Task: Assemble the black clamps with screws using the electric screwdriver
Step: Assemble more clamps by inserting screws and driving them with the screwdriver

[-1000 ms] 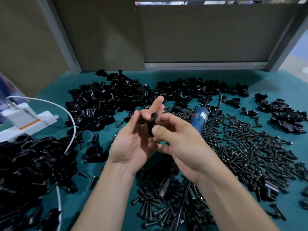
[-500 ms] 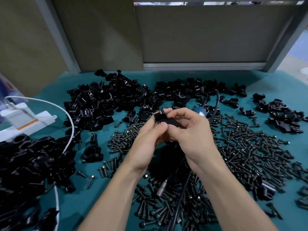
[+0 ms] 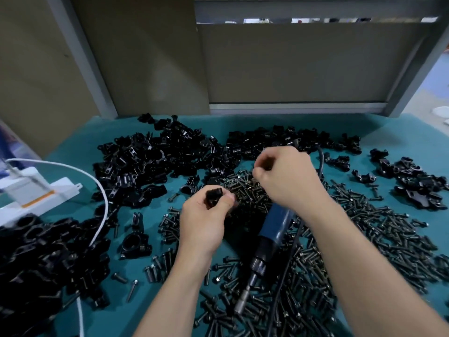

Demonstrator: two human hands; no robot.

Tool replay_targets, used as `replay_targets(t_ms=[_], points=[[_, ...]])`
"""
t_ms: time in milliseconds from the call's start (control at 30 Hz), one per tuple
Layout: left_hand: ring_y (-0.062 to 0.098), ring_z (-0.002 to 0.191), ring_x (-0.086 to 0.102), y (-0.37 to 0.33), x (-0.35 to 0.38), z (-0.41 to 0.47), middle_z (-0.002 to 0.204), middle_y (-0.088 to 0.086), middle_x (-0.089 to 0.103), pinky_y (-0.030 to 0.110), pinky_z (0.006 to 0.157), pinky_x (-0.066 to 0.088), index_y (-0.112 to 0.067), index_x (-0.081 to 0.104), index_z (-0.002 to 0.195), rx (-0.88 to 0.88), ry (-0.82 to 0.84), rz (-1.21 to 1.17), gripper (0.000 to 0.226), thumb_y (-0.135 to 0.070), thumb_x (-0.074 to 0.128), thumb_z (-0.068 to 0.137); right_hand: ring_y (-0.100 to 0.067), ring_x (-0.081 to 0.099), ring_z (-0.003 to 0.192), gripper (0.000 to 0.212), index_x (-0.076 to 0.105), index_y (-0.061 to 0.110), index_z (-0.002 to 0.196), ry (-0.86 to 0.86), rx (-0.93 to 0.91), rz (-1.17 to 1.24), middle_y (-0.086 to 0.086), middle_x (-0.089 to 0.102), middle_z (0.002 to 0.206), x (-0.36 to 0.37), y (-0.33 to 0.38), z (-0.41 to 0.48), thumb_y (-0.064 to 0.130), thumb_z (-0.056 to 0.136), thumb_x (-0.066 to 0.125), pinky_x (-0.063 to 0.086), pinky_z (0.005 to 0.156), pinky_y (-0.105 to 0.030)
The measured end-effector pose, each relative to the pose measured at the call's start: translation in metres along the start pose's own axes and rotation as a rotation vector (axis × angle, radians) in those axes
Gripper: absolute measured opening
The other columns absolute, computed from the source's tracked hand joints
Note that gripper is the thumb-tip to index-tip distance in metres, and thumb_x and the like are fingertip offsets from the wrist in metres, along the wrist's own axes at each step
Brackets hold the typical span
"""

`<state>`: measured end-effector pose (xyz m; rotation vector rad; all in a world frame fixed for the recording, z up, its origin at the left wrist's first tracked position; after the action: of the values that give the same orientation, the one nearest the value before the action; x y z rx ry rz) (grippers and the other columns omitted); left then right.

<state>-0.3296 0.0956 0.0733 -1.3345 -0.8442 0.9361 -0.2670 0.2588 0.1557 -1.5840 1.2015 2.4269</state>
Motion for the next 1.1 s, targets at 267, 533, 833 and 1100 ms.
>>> replay_targets(t_ms=[267, 533, 833, 1100], points=[[0.018, 0.093, 0.076, 0.003, 0.003, 0.010, 0.088, -0.003, 0.080, 0.055, 0.097, 0.057, -0.034, 0.078, 0.083, 0.004, 0.047, -0.014, 0.011, -0.028, 0.072, 0.091, -0.039, 0.047, 0.136, 0.067, 0.026, 0.014, 0.162, 0.487, -0.023, -0.598, -0.016, 0.032, 0.162, 0.060, -0.025, 0.120, 0.005, 0.099, 0.045, 0.047, 0.106, -0.042], [0.014, 0.088, 0.076, 0.007, 0.000, 0.017, 0.086, -0.004, 0.080, 0.044, 0.091, 0.061, -0.033, 0.078, 0.082, -0.033, 0.061, 0.026, 0.025, -0.015, 0.071, 0.098, -0.032, 0.069, 0.082, 0.035, 0.079, 0.014, 0.093, 0.194, -0.052, -0.423, -0.015, 0.074, 0.097, 0.039, -0.018, 0.121, -0.013, 0.081, 0.060, 0.062, 0.077, -0.040], [0.018, 0.089, 0.076, -0.001, 0.002, 0.012, 0.087, -0.007, 0.079, 0.051, 0.088, 0.062, -0.038, 0.077, 0.085, 0.008, 0.047, 0.085, 0.016, -0.024, 0.073, 0.091, -0.003, 0.068, 0.065, 0.031, 0.080, 0.025, 0.084, -0.001, 0.003, 0.579, 0.010, 0.077, 0.074, 0.000, 0.010, 0.034, -0.006, 0.083, 0.076, 0.054, 0.064, -0.020], [0.016, 0.087, 0.074, -0.014, 0.011, 0.002, 0.093, -0.006, 0.079, 0.046, 0.082, 0.061, -0.035, 0.079, 0.100, 0.193, 0.198, 0.084, 0.025, -0.045, 0.079, 0.077, -0.007, 0.064, 0.055, 0.029, 0.077, 0.010, 0.080, 0.018, 0.410, 1.363, -0.004, 0.075, 0.074, 0.024, -0.012, -0.041, -0.007, 0.097, 0.061, 0.054, 0.054, -0.019]])
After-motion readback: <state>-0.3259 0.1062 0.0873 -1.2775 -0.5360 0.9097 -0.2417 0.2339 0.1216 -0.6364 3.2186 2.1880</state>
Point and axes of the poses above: each hand's wrist, its own z-axis towards the middle knuckle, its own x-axis out of the palm, y = z × x, the point moved 4 cm from there along z, towards the middle knuckle
